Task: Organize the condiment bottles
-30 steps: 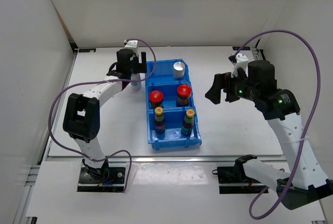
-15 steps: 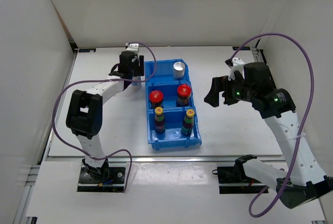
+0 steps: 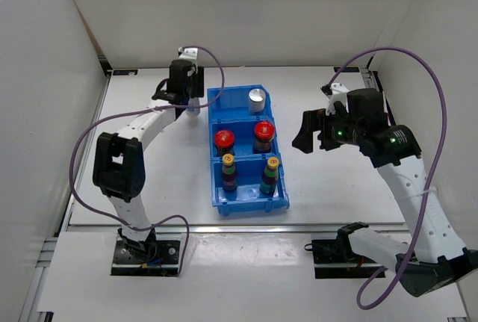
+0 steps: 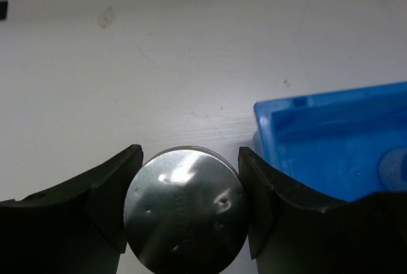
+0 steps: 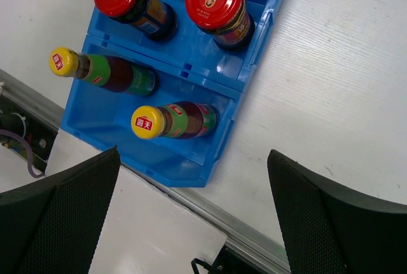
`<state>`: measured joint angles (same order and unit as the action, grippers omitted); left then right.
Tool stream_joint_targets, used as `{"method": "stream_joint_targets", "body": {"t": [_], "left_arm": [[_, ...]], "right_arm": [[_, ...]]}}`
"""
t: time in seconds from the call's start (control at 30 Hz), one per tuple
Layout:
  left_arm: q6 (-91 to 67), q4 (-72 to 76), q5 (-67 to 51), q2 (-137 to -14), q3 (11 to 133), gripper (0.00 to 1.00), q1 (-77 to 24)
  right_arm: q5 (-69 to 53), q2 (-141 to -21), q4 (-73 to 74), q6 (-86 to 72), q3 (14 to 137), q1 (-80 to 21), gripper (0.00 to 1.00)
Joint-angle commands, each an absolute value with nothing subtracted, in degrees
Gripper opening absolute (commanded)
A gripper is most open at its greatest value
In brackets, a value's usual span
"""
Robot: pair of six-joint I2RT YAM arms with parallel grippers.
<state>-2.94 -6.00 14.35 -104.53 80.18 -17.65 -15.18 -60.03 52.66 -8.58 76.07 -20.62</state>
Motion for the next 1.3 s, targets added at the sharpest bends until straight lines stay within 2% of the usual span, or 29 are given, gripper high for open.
{"method": "stream_joint_targets", "body": {"t": [0.0,0.23,0.57,0.7,0.73,1.1,1.13,1.17,1.27], "left_arm": [[-0.89,-2.11,14.85,-96.24,88.58,0.25,-18.72],[-2.99,-2.11,2.65,-96.76,94.39,0.26,-22.23],[-5.89,-1.58,2.11,-102.91,91.24,0.28,-25.31],[-6.50,-1.58,1.58,-105.47,90.09,0.34,-25.31],[-6.50,-1.58,1.58,-106.43,90.09,0.40,-25.31],[-5.98,-2.72,2.20,-110.03,89.47,0.75,-25.31],[-5.98,-2.72,2.81,-110.04,90.08,0.94,-25.83],[-5.98,-2.72,3.60,-110.04,90.09,1.00,-25.84],[-4.92,-4.12,5.45,-109.51,91.75,1.00,-26.37]], "right_arm": [[-16.52,-61.34,52.38,-8.44,77.69,-20.48,1.00],[-16.52,-61.35,51.33,-8.96,77.70,-20.48,1.00],[-14.07,-60.30,52.55,-8.44,76.47,-20.48,1.00],[-14.06,-59.77,53.09,-8.44,75.85,-20.48,1.00],[-14.06,-59.77,53.09,-8.44,75.33,-20.48,1.00],[-14.06,-59.24,52.56,-8.96,74.27,-20.48,1.00],[-12.06,-59.24,52.56,-8.96,74.27,-20.48,1.00],[-10.56,-59.24,52.56,-10.10,73.66,-20.48,1.00],[-7.74,-59.24,52.56,-12.30,72.16,-20.48,1.00]]}}
